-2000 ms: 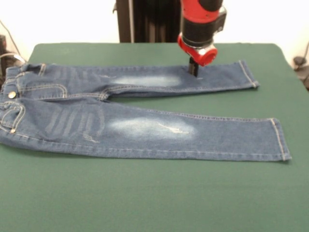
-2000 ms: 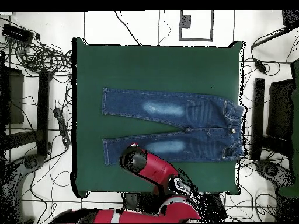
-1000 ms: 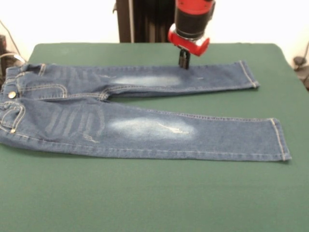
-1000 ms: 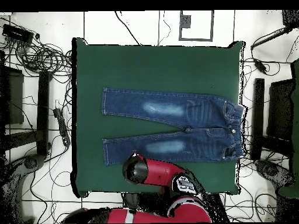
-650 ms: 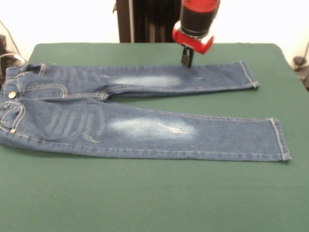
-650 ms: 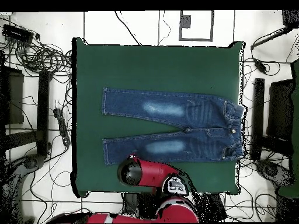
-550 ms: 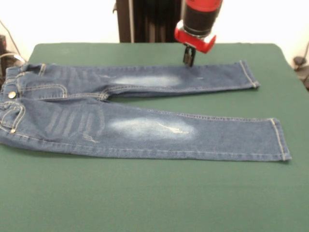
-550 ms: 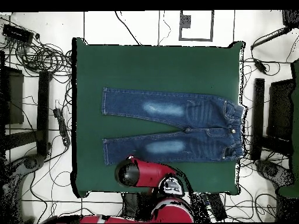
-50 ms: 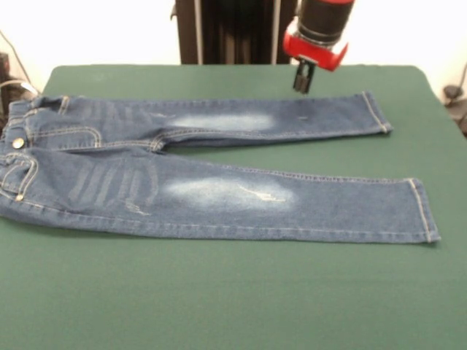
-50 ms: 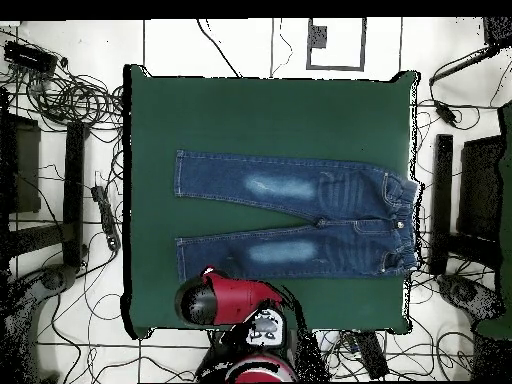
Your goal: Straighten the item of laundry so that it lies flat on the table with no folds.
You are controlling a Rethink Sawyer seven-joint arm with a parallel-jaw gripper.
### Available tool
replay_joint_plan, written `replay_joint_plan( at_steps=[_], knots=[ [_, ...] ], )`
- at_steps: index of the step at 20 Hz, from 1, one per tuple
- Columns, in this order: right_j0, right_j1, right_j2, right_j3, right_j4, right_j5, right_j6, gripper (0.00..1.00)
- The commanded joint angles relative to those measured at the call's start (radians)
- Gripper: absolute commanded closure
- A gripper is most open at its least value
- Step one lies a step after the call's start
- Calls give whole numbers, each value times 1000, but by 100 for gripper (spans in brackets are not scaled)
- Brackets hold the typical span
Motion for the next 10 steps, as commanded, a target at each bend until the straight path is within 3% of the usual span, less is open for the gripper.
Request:
replay_joint_plan(
  at_steps=[1,10],
  knots=[
    [11,-30,12,-36,55,103,128,100],
    [15,-49,23,-68,63,155,123,100]
  ],
)
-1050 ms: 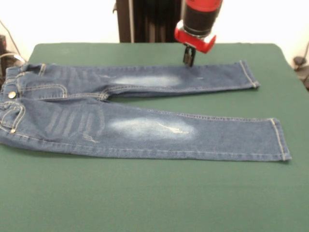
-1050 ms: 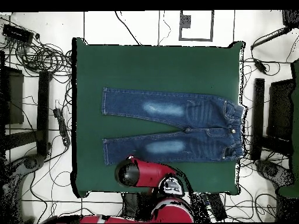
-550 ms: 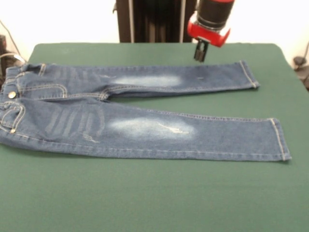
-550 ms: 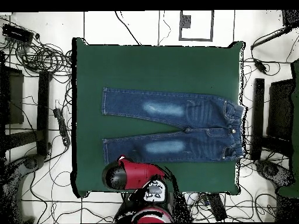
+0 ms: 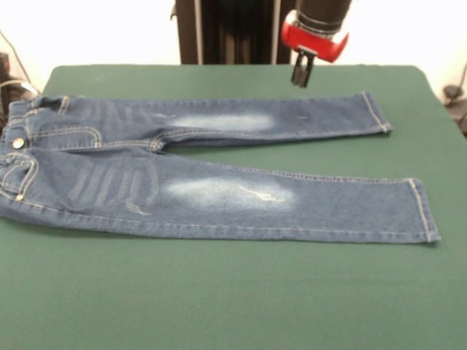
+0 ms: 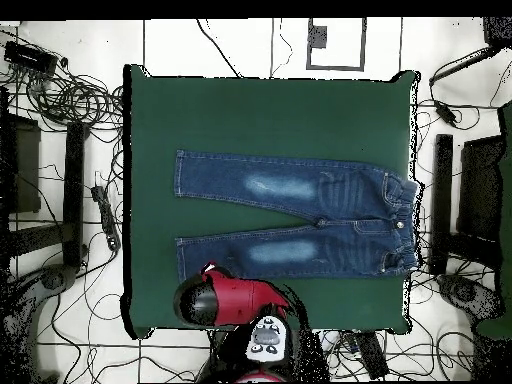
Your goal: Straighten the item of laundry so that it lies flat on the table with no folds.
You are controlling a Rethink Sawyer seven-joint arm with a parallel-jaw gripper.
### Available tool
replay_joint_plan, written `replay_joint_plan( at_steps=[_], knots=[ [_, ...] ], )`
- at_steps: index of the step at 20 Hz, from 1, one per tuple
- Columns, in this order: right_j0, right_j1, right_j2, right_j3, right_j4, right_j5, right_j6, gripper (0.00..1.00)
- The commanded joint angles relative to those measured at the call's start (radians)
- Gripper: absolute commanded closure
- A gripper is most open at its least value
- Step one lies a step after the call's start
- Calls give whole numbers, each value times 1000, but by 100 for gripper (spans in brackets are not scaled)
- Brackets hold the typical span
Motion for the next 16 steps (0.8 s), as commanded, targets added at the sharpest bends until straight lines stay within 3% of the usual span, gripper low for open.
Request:
replay_joint_plan(
  at_steps=[1,16],
  knots=[
    [18,6,42,-77,68,128,127,100],
    [59,93,54,-195,107,124,134,100]
  ],
)
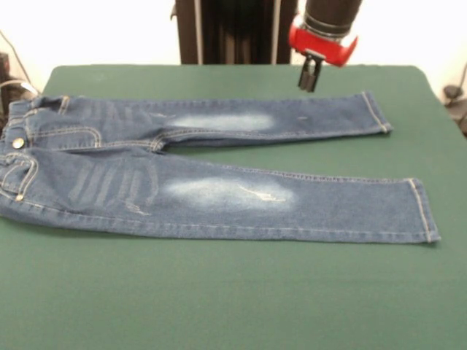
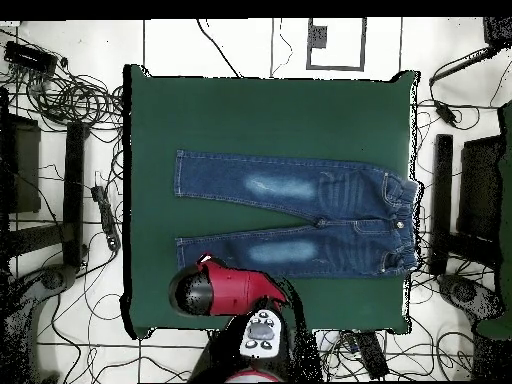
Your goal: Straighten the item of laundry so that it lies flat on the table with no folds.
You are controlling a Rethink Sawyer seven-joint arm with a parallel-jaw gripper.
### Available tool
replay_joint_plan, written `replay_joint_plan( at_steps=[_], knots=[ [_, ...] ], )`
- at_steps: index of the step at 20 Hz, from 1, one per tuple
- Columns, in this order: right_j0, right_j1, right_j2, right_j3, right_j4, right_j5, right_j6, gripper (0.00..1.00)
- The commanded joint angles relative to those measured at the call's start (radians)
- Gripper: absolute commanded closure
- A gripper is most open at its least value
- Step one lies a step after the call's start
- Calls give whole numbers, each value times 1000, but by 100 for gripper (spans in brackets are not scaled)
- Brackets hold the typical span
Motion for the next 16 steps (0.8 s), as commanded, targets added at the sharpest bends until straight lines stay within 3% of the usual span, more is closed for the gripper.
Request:
replay_joint_plan(
  at_steps=[1,8,16],
  knots=[
    [43,91,51,-154,73,89,132,100],
    [29,130,69,-189,70,80,121,100],
    [30,217,59,-178,61,-82,161,100]
  ],
)
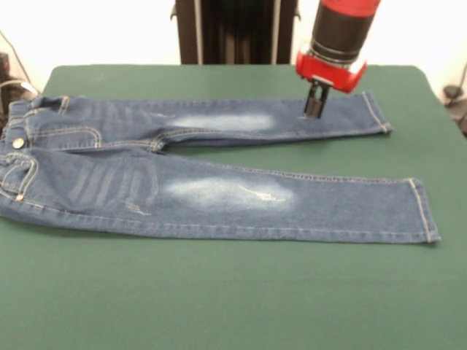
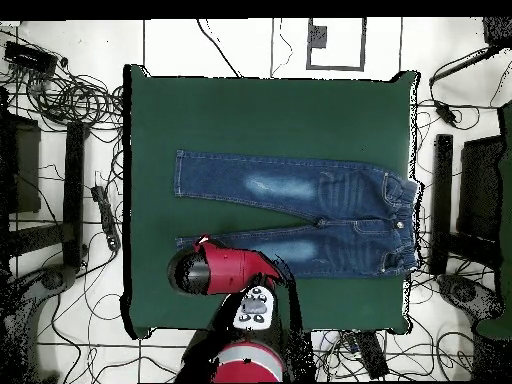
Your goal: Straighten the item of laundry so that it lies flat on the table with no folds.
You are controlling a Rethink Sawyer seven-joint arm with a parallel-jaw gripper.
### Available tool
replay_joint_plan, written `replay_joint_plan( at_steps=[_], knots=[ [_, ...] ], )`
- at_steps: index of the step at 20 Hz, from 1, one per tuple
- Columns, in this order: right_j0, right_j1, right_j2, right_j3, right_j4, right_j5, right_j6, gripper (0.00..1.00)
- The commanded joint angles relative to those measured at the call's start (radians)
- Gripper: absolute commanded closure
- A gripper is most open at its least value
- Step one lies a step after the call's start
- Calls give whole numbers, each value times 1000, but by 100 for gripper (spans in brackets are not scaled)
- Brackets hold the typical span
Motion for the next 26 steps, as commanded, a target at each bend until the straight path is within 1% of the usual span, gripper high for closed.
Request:
replay_joint_plan(
  at_steps=[1,6,11,15,18,21,26],
  knots=[
    [2,145,70,-52,50,-96,160,100],
    [-3,192,71,-49,50,-141,167,100],
    [-17,245,80,-47,52,-214,184,100],
    [-17,263,87,-39,57,-239,198,100],
    [1,265,86,-27,76,-247,225,100],
    [32,264,87,-8,107,-221,253,100],
    [63,274,99,31,158,-251,300,100]
  ],
)
